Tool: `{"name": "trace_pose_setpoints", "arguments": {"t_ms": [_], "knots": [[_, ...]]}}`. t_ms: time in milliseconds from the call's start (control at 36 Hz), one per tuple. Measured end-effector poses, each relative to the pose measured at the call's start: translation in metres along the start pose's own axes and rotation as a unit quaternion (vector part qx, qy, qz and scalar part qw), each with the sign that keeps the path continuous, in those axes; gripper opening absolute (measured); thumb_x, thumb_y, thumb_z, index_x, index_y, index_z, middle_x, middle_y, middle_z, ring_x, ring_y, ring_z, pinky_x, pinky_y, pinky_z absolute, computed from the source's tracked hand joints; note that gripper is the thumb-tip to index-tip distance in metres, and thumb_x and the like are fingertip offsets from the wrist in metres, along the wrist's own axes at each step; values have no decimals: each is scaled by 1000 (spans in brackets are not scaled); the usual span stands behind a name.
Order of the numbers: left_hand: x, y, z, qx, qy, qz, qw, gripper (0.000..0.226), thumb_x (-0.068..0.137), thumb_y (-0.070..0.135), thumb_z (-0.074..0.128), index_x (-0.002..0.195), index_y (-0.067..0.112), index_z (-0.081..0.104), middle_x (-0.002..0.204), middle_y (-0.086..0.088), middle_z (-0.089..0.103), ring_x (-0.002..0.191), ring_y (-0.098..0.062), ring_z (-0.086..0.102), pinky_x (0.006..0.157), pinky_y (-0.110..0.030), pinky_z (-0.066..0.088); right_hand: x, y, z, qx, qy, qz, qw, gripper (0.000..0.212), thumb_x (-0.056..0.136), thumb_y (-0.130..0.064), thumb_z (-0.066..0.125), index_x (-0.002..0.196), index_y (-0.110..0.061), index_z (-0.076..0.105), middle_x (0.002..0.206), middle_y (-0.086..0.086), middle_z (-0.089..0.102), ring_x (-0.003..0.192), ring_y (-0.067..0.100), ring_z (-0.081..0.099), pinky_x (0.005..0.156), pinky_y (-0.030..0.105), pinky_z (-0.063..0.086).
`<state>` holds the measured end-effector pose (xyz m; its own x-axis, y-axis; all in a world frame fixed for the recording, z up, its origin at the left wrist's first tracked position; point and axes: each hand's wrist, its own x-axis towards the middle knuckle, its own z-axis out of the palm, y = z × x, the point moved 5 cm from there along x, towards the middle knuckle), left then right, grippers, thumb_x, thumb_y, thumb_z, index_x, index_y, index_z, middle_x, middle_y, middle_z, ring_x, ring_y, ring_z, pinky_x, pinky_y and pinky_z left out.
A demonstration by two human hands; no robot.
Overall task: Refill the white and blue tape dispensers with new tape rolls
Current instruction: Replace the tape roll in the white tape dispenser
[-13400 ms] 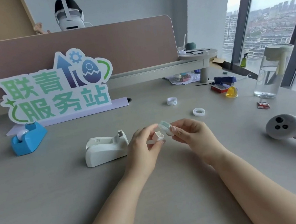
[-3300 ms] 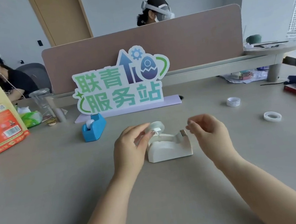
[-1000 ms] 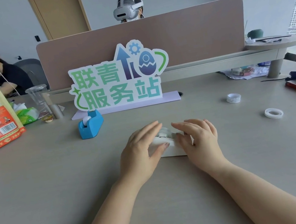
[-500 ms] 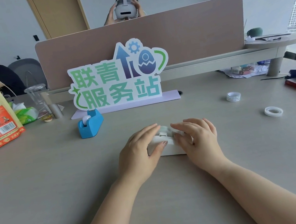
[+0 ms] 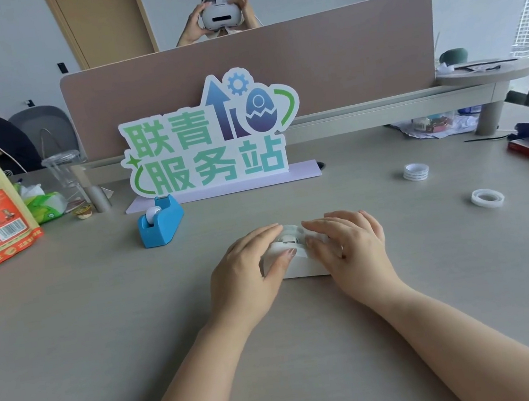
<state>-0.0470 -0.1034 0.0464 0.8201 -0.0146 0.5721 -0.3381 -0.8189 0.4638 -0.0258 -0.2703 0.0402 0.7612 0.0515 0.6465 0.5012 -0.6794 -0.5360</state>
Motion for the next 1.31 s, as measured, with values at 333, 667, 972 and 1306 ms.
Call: {"name": "trace_pose_setpoints", "arguments": {"t_ms": [333,667,972,1306], "knots": [[3,-7,5,-60,-1,-25,998,34,81,39,64,114,30,63,112,14,66,107,-5,58,90,-22,46,-1,-6,3,-14,-27,-4,1000,29,86,-37,51,109,-29,68,104,-15,69,113,13,53,110,42,19],[3,-13,18,-237,-32,-91,967,24,82,23,68,102,34,59,106,14,67,105,-8,60,92,-39,51,13,-14,2,-9,-32,49,998,35,83,-50,43,96,-33,70,94,-12,72,104,13,56,107,33,19],[1,-12,15,-228,-27,-115,966,22,80,28,70,99,32,60,101,14,68,98,-8,61,87,-36,51,27,-26,5,26,-60,117,991,11,86,-34,64,88,-30,73,95,-16,72,101,7,60,97,25,26],[1,-10,12,-181,-20,-105,978,24,81,32,69,103,32,61,104,15,67,100,-4,59,87,-33,50,32,-31,7,57,-120,221,966,14,82,-28,59,69,-32,63,77,-15,66,84,12,61,97,39,42]]}}
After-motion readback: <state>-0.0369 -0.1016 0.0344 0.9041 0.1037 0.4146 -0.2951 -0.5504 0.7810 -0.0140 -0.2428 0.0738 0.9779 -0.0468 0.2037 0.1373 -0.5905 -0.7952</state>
